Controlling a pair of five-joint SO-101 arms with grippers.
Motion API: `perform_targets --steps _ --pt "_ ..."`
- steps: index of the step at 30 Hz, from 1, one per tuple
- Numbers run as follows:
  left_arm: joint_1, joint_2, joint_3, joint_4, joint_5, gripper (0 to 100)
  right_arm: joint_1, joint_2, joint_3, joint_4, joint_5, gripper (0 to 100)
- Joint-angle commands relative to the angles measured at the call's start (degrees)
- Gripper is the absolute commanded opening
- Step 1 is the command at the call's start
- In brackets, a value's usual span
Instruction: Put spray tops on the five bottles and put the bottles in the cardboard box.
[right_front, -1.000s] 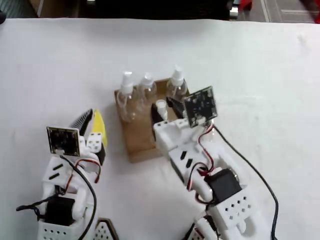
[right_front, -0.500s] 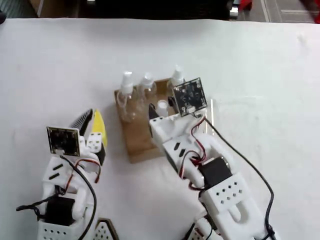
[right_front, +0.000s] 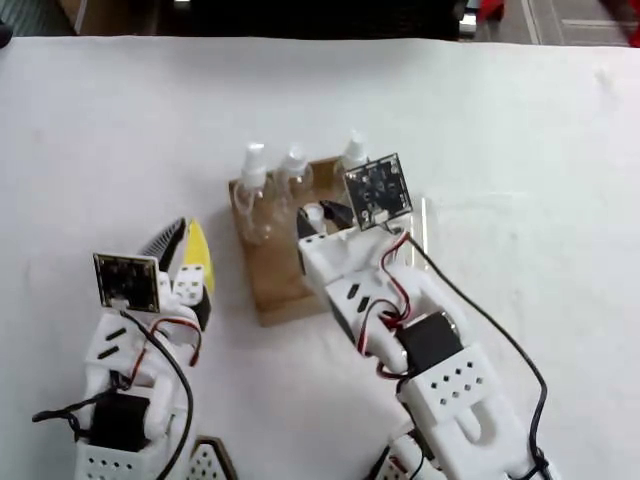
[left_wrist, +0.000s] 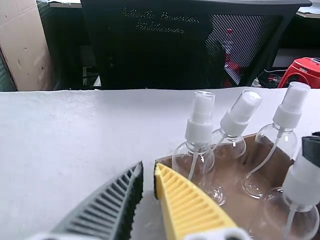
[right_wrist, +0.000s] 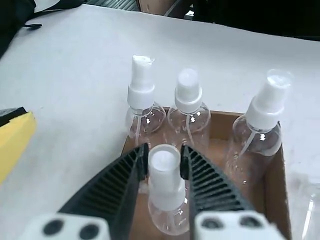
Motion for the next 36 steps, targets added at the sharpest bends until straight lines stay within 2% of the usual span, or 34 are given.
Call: perform_targets --steps 1,5,8,16,20,36 --pt "1.01 -0.84 -0.62 -1.67 0.18 5 1.01 -0.04 -1.93 -0.22 1.14 6.3" --pt "1.01 -0.84 -0.62 -1.58 0.18 5 0.48 -0.4 -1.93 0.13 7.56 6.2" --pt "1.01 -0.84 -0.62 -1.58 0.18 5 0.75 -0.4 -1.93 0.22 9.41 6.2" --pt "1.01 -0.84 -0.62 -1.67 0.18 5 0.92 -0.57 -1.93 1.45 9.67 6.2" --pt "1.01 -0.84 -0.62 -1.67 0.18 5 0.84 -0.57 -1.93 1.45 9.67 1.6" --pt "1.01 -0.84 -0.62 -1.58 0.18 5 1.01 -1.45 2.9 -1.45 9.49 3.2"
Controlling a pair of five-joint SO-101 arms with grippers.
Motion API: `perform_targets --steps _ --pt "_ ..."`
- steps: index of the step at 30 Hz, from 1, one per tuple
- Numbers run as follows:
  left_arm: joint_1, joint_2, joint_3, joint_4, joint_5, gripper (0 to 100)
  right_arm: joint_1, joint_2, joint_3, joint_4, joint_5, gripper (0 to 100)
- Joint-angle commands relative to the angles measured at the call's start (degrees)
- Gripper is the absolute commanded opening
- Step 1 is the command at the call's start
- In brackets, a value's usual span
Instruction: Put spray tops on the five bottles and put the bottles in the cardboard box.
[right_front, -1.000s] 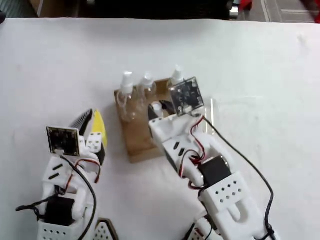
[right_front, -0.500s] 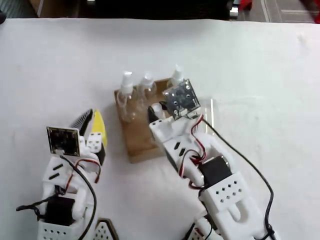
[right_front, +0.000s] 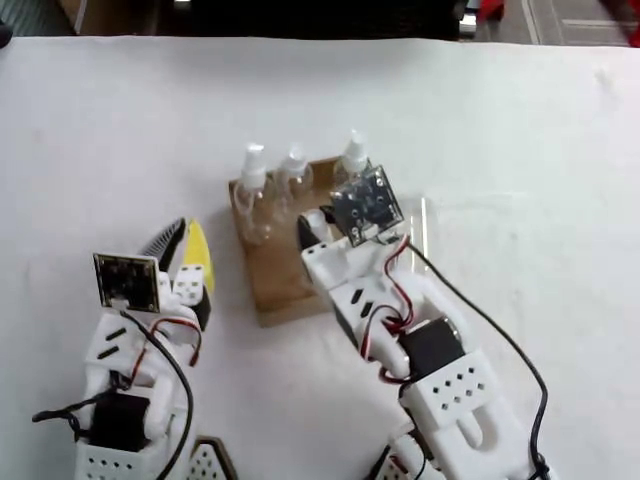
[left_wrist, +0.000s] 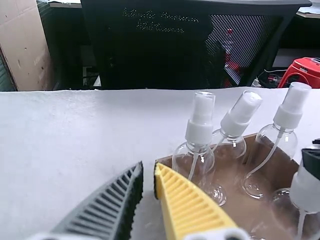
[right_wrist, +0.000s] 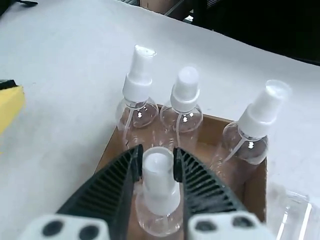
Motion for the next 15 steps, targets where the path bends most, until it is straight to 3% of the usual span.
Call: perform_targets --steps 1,3,7,15 --pt "1.01 -0.84 -0.62 -1.58 0.18 5 0.4 -1.45 -0.26 -0.66 0.35 3.3" --pt "1.01 -0.84 -0.62 -1.58 0.18 5 0.31 -4.62 -0.09 -0.31 0.26 5.3" --pt "1.01 -0.84 -0.62 -1.58 0.18 5 -0.22 -11.12 1.41 0.4 0.35 20.1" --pt "1.01 -0.84 -0.62 -1.41 0.18 5 -0.13 -14.02 4.66 0.92 0.79 19.7"
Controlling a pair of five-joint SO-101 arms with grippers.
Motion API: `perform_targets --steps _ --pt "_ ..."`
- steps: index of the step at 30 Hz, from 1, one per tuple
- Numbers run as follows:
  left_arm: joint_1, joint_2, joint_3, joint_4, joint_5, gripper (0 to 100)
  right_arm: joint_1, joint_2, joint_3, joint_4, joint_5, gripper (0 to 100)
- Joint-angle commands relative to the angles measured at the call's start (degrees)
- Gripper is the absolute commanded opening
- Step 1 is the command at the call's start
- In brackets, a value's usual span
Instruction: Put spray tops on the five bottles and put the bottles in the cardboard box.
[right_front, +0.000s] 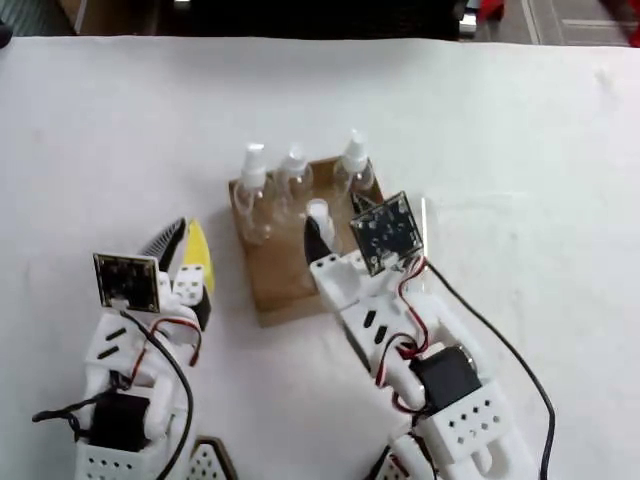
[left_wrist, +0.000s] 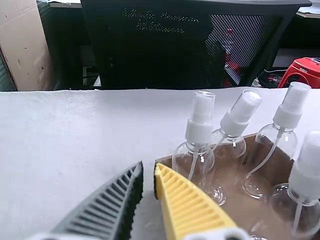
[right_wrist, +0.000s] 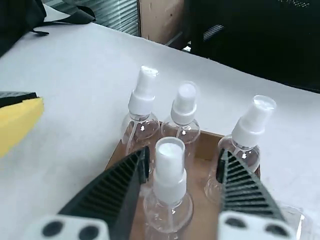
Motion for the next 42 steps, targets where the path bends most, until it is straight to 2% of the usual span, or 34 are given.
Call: perform_targets --steps 1,7,13,16,21,24,28,32,34,37,42 --pt "1.01 -0.84 -0.62 -1.41 0.18 5 0.13 -1.1 -0.35 0.84 0.79 19.7" --pt "1.01 -0.84 0.09 -1.76 0.18 5 3.03 -4.26 -4.4 3.56 0.79 19.5" --pt "1.01 -0.84 0.09 -1.76 0.18 5 17.89 -11.82 -14.68 15.52 0.7 19.3" --pt "1.01 -0.84 0.09 -1.76 0.18 5 24.57 -7.34 -13.71 17.19 0.79 19.3" --pt "1.01 -0.84 0.18 -1.76 0.18 5 33.71 8.57 -16.35 17.45 0.79 19.3" --pt "1.01 -0.84 0.18 -1.76 0.18 5 35.82 17.36 -19.87 19.65 1.32 19.3" --pt "1.01 -0.84 0.26 -1.76 0.18 5 37.32 23.69 -23.91 28.0 11.34 18.2" --pt "1.01 -0.84 0.26 -1.76 0.18 5 37.41 24.22 -20.04 35.47 17.67 9.4" --pt "1.01 -0.84 0.26 -1.76 0.18 5 37.23 23.6 -15.03 35.21 17.85 9.3" --pt "1.01 -0.84 0.26 -1.76 0.18 5 36.53 22.37 -7.12 29.93 17.76 14.3" --pt "1.01 -0.84 0.26 -1.67 0.18 5 35.82 22.02 -3.96 26.86 17.58 15.5"
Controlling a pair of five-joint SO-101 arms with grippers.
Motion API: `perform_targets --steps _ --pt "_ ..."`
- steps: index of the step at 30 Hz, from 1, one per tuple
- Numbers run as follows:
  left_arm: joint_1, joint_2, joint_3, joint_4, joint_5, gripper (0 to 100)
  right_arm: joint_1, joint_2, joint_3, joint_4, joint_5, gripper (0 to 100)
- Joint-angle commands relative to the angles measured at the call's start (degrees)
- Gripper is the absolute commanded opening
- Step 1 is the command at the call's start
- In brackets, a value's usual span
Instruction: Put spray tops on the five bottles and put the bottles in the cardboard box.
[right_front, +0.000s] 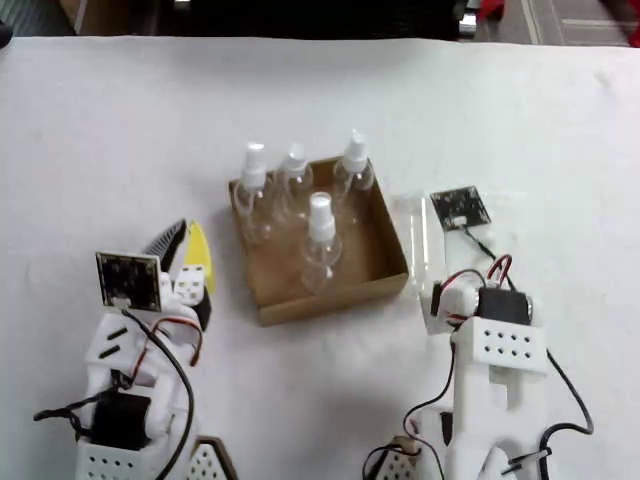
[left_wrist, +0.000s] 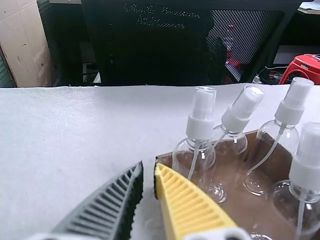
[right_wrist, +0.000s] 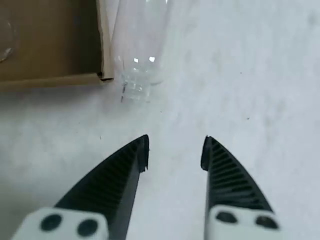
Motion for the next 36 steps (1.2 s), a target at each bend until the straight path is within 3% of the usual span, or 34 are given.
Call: perform_targets --steps 1,9,23,30,36 --pt "1.01 -0.84 -0.44 -1.67 0.18 5 -1.89 -0.92 -0.44 -2.07 0.53 15.5" --pt "1.01 -0.84 -0.44 -1.67 0.18 5 -10.24 -0.57 -0.35 -8.04 -9.93 15.6" --pt "1.01 -0.84 -0.44 -1.67 0.18 5 -8.66 12.18 -0.62 -13.85 -10.29 15.5" --pt "1.01 -0.84 -0.44 -1.67 0.18 5 -7.6 11.56 -0.88 -12.7 -10.37 13.2" --pt "1.01 -0.84 -0.44 -1.67 0.18 5 -7.78 -0.31 -0.18 -8.22 -10.37 14.4"
